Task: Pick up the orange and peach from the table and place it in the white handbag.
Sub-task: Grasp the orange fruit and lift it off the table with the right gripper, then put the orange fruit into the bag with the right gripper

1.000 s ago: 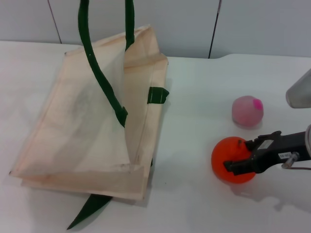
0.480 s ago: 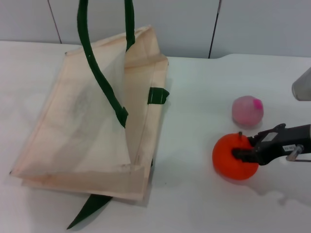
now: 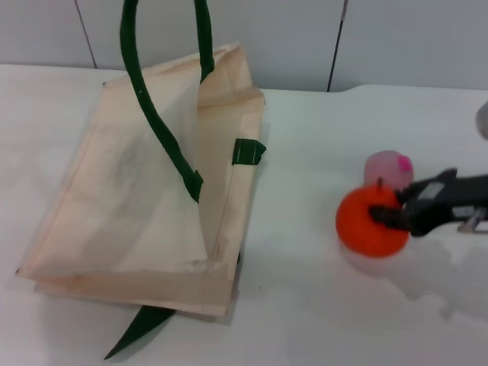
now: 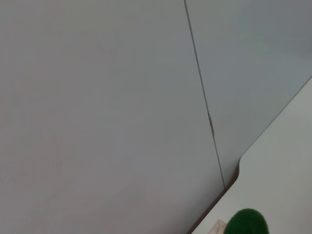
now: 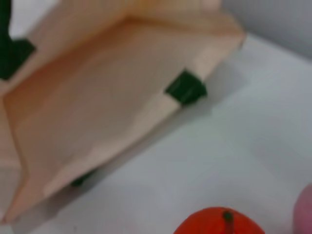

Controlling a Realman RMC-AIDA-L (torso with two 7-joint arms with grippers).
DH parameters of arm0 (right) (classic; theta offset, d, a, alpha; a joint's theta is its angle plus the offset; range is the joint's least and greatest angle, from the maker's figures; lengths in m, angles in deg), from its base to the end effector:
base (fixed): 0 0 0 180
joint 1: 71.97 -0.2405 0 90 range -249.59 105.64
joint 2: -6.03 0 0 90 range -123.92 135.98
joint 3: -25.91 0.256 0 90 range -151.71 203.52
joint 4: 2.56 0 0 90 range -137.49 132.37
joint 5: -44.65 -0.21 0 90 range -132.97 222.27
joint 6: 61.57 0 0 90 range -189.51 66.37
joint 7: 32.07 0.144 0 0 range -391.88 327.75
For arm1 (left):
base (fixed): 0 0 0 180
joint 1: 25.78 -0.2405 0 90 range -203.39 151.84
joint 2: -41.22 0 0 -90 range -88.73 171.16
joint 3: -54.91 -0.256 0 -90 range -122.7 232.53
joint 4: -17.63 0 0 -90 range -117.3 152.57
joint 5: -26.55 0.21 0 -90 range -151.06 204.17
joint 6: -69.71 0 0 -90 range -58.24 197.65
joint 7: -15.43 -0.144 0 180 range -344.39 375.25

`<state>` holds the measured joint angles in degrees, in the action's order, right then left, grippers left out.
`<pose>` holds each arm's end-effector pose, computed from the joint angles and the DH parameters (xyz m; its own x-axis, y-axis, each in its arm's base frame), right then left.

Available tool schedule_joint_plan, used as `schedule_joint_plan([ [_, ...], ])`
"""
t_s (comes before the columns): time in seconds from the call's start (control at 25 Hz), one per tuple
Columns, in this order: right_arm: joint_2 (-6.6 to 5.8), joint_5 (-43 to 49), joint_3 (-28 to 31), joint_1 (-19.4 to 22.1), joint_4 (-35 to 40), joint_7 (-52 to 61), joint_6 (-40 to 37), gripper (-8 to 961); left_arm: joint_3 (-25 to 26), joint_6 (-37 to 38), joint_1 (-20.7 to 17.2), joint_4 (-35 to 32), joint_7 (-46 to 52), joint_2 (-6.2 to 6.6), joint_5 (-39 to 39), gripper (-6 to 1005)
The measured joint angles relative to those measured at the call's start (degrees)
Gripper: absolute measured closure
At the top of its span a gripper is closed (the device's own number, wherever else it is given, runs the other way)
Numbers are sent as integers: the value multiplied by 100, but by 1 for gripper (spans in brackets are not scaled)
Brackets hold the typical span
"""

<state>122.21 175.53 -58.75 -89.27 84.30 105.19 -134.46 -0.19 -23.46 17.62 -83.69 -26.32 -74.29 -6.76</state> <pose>0.1983 0.3295 0.0094 0.8418 -0.5335 -0.0820 -0.5157 -0.7502 -0.4138 -0.0826 0.3905 0.1526 0.9410 0.3173 0.1178 0.3057 -0.6475 -0.6980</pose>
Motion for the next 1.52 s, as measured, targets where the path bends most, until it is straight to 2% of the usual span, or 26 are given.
schedule_joint_plan([
  [0.2, 5, -351, 7, 213, 905, -3, 63, 646, 2, 15, -7, -36, -12, -9, -31, 859],
  [0.32, -3, -653, -24, 180, 966, -129, 244, 670, 2, 22, 25, -129, 4, -25, -52, 858],
  [0.72, -11, -1549, -316, -370, -358, -1012, 961, 714, -39, 169, 112, -219, 90, -72, -544, 855],
  [0.92, -10, -1780, -361, -615, -876, -1304, 1222, 748, -61, 252, 113, -221, 118, -77, -730, 854],
  [1.16, -18, -2481, -503, -878, -1549, -1914, 1520, 809, -94, 255, 106, -231, 141, -77, -841, 852],
  [1.36, -7, -2906, -608, -1160, -1907, -2222, 1605, 866, -115, 279, 115, -231, 142, -77, -874, 850],
  [1.52, -12, -2951, -755, -1222, -1979, -2262, 1714, 891, -187, 365, 117, -226, 142, -77, -886, 849],
])
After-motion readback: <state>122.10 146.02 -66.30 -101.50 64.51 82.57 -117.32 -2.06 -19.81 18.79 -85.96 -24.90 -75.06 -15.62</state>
